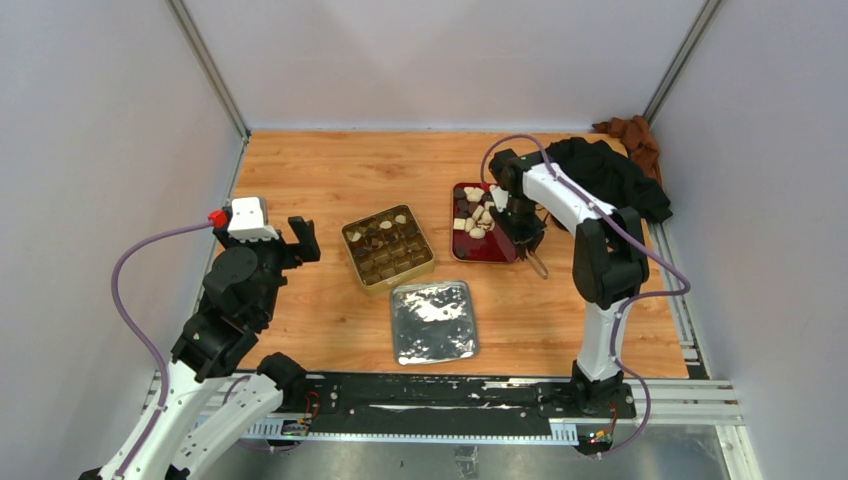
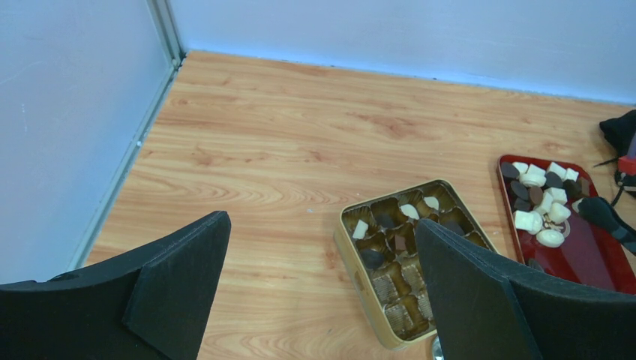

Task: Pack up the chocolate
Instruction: Adjust the clamp.

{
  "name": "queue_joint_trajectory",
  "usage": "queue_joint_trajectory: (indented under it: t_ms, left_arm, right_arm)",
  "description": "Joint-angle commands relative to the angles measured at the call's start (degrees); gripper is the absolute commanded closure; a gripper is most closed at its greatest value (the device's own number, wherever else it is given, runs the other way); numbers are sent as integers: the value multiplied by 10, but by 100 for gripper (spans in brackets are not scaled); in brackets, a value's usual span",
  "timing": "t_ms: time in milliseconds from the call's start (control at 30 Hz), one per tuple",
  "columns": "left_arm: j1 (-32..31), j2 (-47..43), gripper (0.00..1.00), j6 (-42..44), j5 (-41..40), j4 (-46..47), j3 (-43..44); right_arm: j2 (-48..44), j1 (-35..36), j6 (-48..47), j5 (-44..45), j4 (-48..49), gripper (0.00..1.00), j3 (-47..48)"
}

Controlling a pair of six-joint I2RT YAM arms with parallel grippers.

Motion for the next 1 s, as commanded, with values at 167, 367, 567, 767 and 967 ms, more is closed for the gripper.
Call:
queue_joint_trajectory:
  t_ms: [167, 367, 567, 767, 967]
  left_arm:
    - [0, -5, 0, 0, -5, 13, -6]
    - [0, -2, 0, -1, -1, 14, -7]
    - [0, 7, 0, -19, 36, 13, 0]
    - [1, 18, 0, -90, 117, 4, 12]
    - [0, 47, 0, -190, 248, 43, -4]
  right_arm:
    - [-34, 6, 8, 7, -5, 77, -21]
    - [-54, 17, 13, 1, 0, 74, -15]
    - [-116, 35, 24, -11, 22, 74, -39]
    - [-189, 69, 37, -21, 49, 74, -61]
    - [-235, 110, 51, -21, 82, 74, -66]
